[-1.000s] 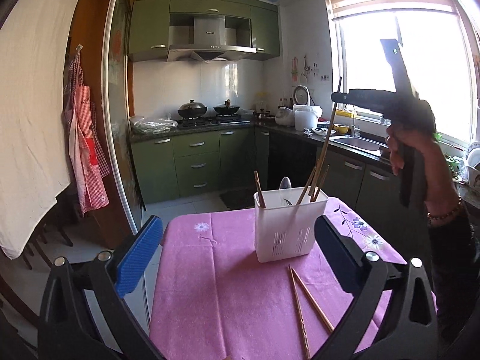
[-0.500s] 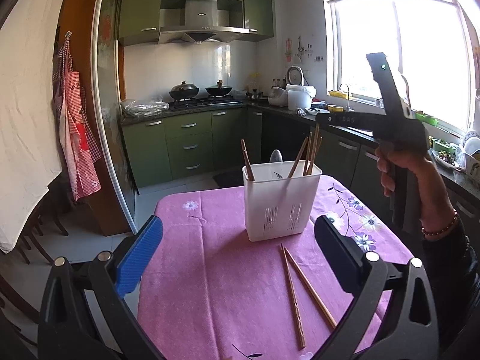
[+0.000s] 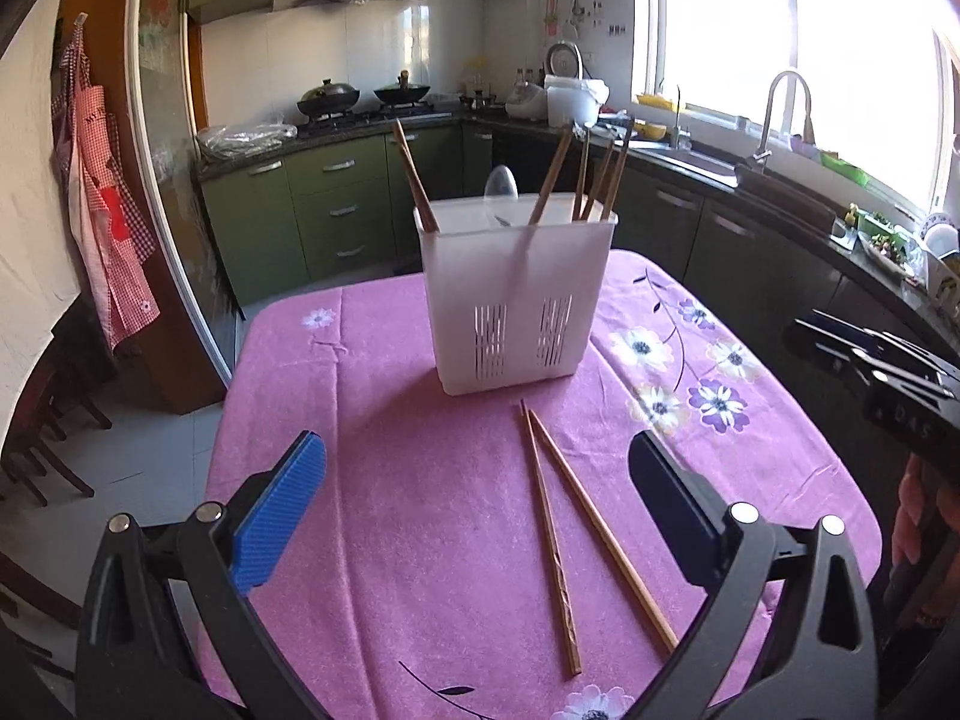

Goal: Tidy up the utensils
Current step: 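Move both open tools down toward the last two chopsticks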

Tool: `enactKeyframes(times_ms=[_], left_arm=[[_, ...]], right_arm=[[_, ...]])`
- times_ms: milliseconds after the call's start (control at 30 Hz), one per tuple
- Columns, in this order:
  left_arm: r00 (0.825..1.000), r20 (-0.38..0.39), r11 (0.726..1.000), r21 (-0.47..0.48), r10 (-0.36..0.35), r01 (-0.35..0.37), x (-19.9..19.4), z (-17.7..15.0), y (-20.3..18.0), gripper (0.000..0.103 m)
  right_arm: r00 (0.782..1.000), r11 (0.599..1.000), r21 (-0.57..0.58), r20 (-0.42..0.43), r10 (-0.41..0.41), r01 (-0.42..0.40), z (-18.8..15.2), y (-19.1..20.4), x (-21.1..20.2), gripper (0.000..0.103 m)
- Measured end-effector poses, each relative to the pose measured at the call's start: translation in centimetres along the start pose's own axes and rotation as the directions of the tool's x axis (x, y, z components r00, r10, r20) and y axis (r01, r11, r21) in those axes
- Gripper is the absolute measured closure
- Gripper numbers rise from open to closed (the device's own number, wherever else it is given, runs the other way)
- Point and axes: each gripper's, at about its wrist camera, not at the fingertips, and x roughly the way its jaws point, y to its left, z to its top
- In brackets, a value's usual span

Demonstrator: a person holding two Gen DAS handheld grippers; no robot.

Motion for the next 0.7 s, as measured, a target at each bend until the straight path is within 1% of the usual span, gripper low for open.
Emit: enactKeyframes(times_ms=[33, 133, 167, 267, 400, 500, 567, 633, 700], left_arm=[[1.0, -0.03, 1.0, 0.004, -0.006, 0.006, 1.2, -0.4, -0.3, 0.007], [0.994, -0.106, 0.999, 0.016, -0.029, 0.03, 4.2, -1.1, -1.3, 0.007], [0.992, -0.124, 0.999, 0.022, -0.024, 0.027, 5.1, -1.4, -1.6, 0.007], [0.987, -0.159, 0.998, 0.056, 0.021, -0.012, 7.6, -1.8, -2.5, 0.007], [0.979, -0.2, 0.998, 0.061, 0.036, -0.024, 10.1, -1.7, -2.6, 0.007], [0.973, -0.223, 0.996, 0.074, 0.062, -0.047, 11.6, -1.5, -2.7, 0.007], [0.968, -0.242, 0.996, 0.072, 0.064, -0.048, 12.6, -1.5, -2.7, 0.007], [0.964, -0.258, 0.997, 0.068, 0.063, -0.047, 13.1, -1.5, -2.5, 0.01], [0.961, -0.272, 0.997, 0.064, 0.057, -0.041, 13.6, -1.6, -2.4, 0.017]], right_arm=[[1.0, 1.0, 0.011, -0.027, -0.009, 0.01, -1.2, -0.4, 0.2, 0.066], [0.996, 0.999, 0.039, -0.084, -0.015, 0.018, -3.5, -1.8, 1.0, 0.065], [0.994, 0.999, 0.042, -0.104, -0.017, 0.021, -4.1, -2.2, 1.3, 0.065], [0.992, 0.998, 0.066, -0.122, -0.01, 0.019, -5.1, -3.3, 1.6, 0.064], [0.993, 0.996, 0.084, -0.119, 0.0, 0.01, -4.9, -4.0, 1.3, 0.062], [0.994, 0.995, 0.095, -0.113, 0.006, 0.005, -4.6, -4.4, 1.1, 0.062], [0.994, 0.995, 0.1, -0.113, 0.012, 0.0, -4.4, -4.5, 1.0, 0.062], [0.993, 0.994, 0.108, -0.113, 0.021, -0.009, -4.3, -4.7, 0.9, 0.061], [0.993, 0.993, 0.113, -0.114, 0.028, -0.015, -4.1, -4.7, 1.0, 0.06]])
